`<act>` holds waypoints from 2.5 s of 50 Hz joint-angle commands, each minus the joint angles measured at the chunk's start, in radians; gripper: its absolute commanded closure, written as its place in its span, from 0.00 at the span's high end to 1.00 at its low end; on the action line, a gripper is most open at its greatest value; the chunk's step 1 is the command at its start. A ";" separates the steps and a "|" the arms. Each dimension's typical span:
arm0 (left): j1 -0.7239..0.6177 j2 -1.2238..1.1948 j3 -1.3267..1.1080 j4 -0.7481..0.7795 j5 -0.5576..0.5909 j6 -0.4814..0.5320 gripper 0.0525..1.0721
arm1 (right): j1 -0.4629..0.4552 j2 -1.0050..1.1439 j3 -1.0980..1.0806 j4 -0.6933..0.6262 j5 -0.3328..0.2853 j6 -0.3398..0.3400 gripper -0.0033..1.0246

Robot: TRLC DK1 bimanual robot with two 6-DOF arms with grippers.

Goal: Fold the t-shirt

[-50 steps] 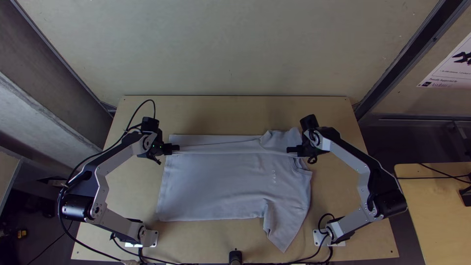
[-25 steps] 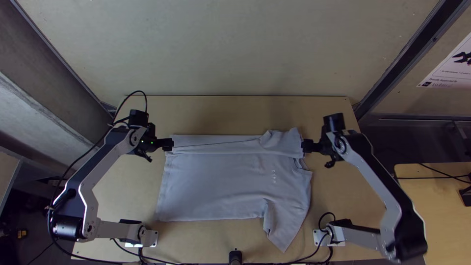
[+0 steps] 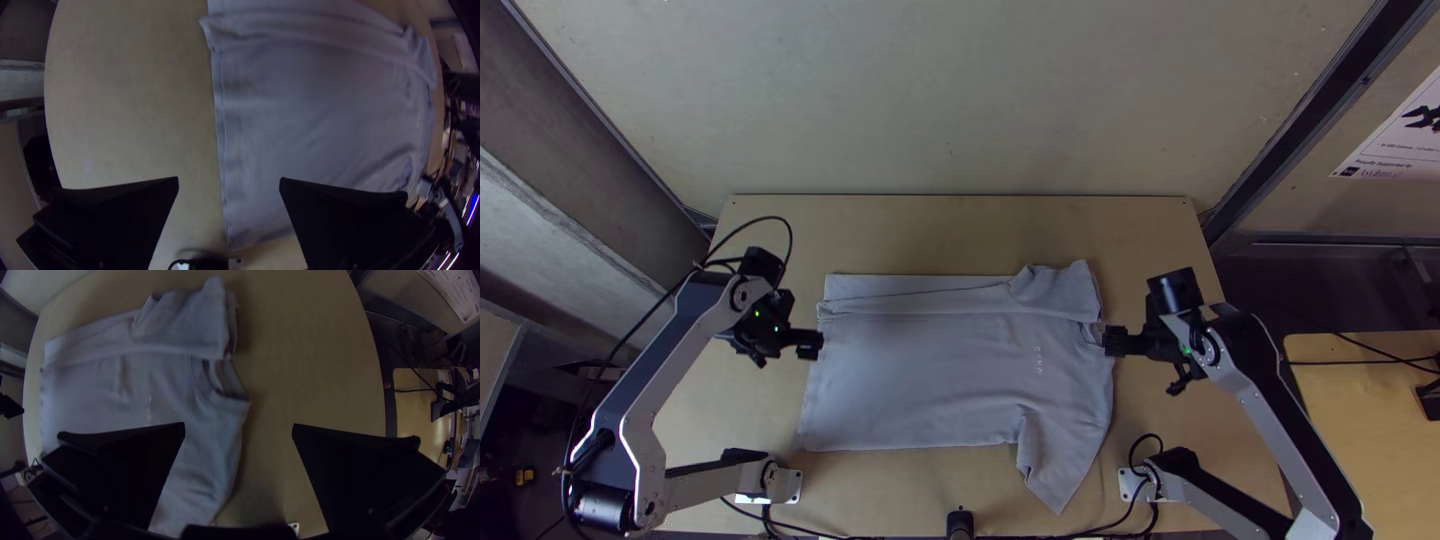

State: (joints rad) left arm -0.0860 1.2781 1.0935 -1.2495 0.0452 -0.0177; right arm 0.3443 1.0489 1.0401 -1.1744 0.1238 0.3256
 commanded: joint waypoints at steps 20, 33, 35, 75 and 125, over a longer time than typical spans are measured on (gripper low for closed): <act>-0.236 -0.163 -0.303 -0.142 -0.080 0.148 0.95 | 0.087 0.037 0.014 -0.241 -0.254 0.050 0.93; -0.311 -0.057 -0.351 -0.125 -0.117 0.136 0.95 | 0.087 0.083 0.028 -0.254 -0.277 0.009 0.93; -0.324 -0.042 -0.351 -0.125 -0.117 0.134 0.95 | 0.087 0.091 0.031 -0.254 -0.277 -0.002 0.93; -0.478 0.245 -0.348 0.013 -0.093 0.055 0.35 | 0.144 0.091 -0.161 -0.266 -0.306 -0.036 0.90; -0.320 0.092 -0.238 -0.053 -0.048 0.134 0.03 | 0.318 0.500 -0.357 -0.082 -0.478 -0.005 0.88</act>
State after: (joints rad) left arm -0.4164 1.3880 0.8330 -1.2736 -0.0093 0.0990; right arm 0.6479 1.4883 0.7055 -1.2663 -0.3424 0.3344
